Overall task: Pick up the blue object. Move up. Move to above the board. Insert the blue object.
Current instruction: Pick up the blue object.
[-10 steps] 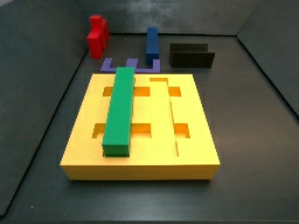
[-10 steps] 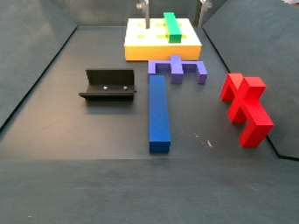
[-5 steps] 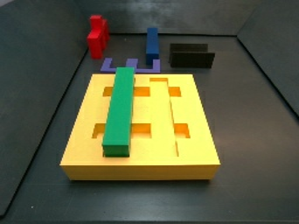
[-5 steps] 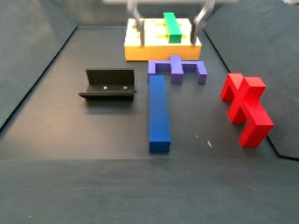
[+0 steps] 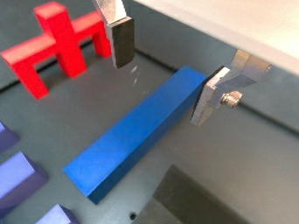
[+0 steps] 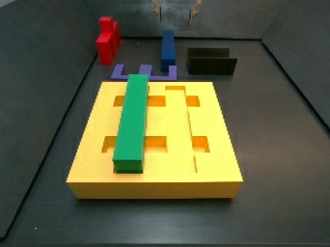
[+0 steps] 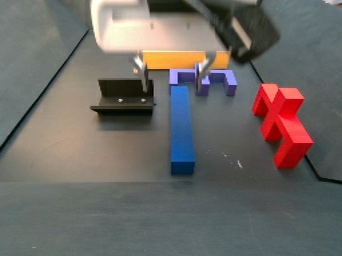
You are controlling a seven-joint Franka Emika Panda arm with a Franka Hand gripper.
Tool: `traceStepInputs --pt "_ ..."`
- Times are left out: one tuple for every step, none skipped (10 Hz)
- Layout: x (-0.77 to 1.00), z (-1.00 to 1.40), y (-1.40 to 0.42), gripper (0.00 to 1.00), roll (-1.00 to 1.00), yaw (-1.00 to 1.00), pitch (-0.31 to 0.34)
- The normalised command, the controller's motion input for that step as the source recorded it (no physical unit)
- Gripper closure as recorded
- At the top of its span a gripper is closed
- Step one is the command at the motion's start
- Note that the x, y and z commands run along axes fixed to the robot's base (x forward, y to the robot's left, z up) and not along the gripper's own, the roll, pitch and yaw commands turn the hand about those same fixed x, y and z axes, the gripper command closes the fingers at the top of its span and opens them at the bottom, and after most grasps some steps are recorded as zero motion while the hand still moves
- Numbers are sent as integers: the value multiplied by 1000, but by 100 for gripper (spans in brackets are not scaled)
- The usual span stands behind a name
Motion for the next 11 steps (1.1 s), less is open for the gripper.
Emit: traceStepInputs --pt "-451 -894 0 0 37 97 -173" --pt "-394 -789 31 0 0 80 -164" --pt "-143 -826 51 0 0 20 -170" --pt "0 -631 106 0 -39 0 -134" --pt "260 -460 74 0 -76 0 -84" --pt "229 -354 74 0 -40 0 -37" --pt "0 -271 40 0 -13 0 -69" --pt "0 -89 29 0 -57 0 -7" --pt "0 49 0 0 -64 0 0" --pt "0 57 0 0 -54 0 0" --pt "3 160 0 0 -44 0 1"
